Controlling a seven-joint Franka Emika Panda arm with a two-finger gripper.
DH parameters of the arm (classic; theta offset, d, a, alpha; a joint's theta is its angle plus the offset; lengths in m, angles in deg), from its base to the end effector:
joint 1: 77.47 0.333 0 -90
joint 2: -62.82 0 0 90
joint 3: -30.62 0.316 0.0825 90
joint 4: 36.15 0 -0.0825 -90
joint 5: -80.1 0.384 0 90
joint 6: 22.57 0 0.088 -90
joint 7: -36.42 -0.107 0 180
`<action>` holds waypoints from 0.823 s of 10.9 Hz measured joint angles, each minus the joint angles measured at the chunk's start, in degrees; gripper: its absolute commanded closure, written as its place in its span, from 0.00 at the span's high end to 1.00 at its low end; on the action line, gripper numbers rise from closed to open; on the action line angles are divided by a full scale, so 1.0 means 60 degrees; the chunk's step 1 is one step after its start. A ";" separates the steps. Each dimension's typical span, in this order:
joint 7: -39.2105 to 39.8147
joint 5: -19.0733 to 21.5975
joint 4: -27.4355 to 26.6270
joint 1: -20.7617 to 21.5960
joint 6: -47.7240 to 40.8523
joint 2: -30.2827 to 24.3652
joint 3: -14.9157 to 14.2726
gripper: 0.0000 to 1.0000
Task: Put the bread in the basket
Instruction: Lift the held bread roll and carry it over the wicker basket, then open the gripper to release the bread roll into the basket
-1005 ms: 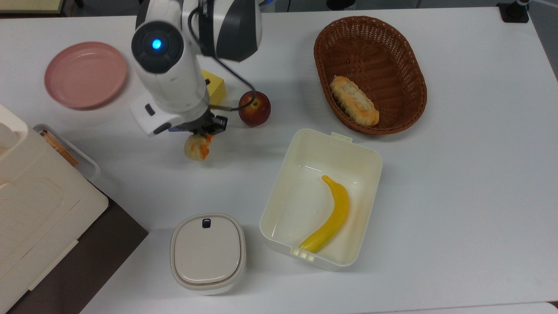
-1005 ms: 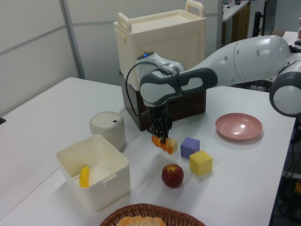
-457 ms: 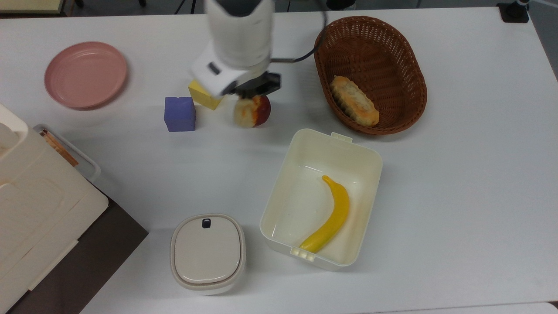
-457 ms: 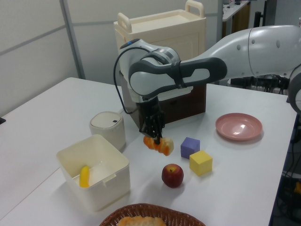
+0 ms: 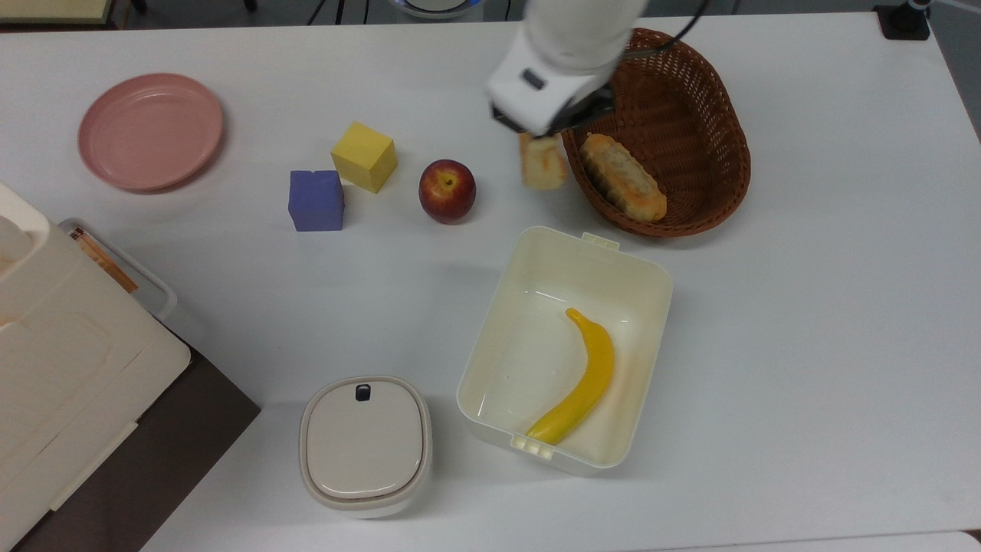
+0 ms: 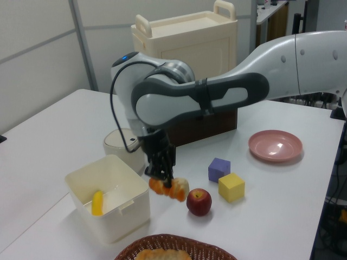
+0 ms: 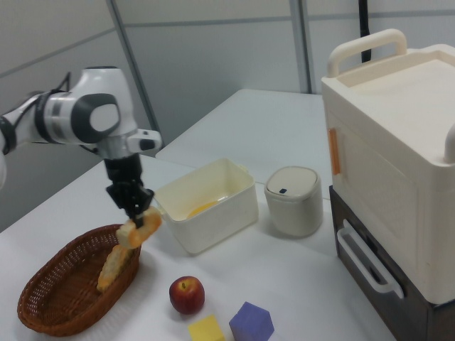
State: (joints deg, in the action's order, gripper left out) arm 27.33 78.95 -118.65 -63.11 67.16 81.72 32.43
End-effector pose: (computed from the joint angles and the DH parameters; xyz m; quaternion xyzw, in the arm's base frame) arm 0.6138 0.1729 0.4877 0.9929 0.0621 -0.0981 0.0269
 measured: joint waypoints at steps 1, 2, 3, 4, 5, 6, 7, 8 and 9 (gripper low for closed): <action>-0.0231 0.0004 -0.0003 0.0348 0.0000 -0.0002 0.0003 0.03; -0.0441 0.0006 -0.0010 0.0710 0.0000 -0.0002 0.0005 0.03; -0.0637 0.0007 -0.0026 0.1060 0.0000 -0.0002 0.0006 0.08; -0.0841 0.0007 -0.0050 0.1382 0.0000 -0.0001 0.0005 0.36; -0.1009 0.0007 -0.0064 0.1605 0.0000 -0.0001 0.0006 0.92; -0.1103 0.0067 -0.0065 0.1734 -0.0001 -0.0002 0.0005 1.00; -0.1302 0.0112 -0.0064 0.1796 -0.0001 -0.0002 0.0005 1.00; -0.1480 0.0110 -0.0064 0.1803 0.0000 -0.0002 0.0002 1.00; -0.1573 0.0097 -0.0060 0.1794 -0.0001 -0.0002 -0.0018 1.00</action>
State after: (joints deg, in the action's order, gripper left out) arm 17.89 79.53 -119.01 -52.34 67.15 81.71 32.32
